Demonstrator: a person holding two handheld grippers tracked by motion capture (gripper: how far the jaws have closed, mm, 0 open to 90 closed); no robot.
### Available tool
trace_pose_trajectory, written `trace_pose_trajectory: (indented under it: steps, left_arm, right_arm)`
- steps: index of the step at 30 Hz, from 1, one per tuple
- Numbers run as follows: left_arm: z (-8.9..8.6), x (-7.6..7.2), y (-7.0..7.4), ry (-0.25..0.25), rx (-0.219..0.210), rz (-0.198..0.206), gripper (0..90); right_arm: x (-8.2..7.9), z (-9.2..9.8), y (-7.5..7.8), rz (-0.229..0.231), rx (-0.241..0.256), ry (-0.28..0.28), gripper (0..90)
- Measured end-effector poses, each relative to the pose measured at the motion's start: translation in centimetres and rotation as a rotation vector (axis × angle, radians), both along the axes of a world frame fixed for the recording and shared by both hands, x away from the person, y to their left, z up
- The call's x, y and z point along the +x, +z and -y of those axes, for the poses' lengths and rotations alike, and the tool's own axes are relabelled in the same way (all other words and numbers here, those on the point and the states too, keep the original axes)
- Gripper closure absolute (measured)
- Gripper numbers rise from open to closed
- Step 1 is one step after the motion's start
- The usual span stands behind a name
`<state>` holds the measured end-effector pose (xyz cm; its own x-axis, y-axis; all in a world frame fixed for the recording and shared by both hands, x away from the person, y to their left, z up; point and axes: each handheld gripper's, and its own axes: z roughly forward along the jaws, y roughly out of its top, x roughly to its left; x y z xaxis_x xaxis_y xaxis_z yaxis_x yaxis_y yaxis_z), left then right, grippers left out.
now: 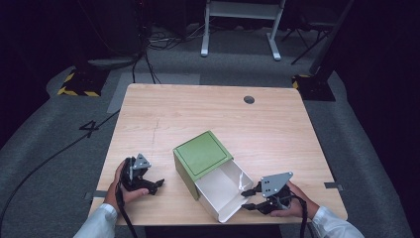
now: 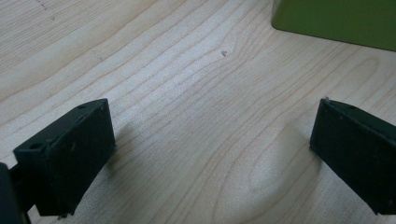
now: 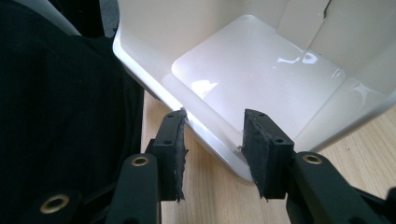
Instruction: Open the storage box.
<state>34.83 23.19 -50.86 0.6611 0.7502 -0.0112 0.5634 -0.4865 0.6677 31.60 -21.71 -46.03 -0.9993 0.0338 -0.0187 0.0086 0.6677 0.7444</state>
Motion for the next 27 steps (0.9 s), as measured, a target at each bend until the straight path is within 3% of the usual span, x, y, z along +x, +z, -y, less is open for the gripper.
trace_pose_trajectory:
  steps: [13, 27]
  left_arm:
    - [0.0, 0.0, 0.0, 0.003, -0.001, -0.001, 0.2]
    - [0.0, 0.0, 0.0, 0.004, -0.001, -0.001, 0.2]
  right_arm:
    - [-0.4, 0.8, 0.4, 0.027, -0.002, -0.014, 54.3]
    - [-1.1, 2.1, 1.5, 0.047, 0.037, -0.041, 48.0]
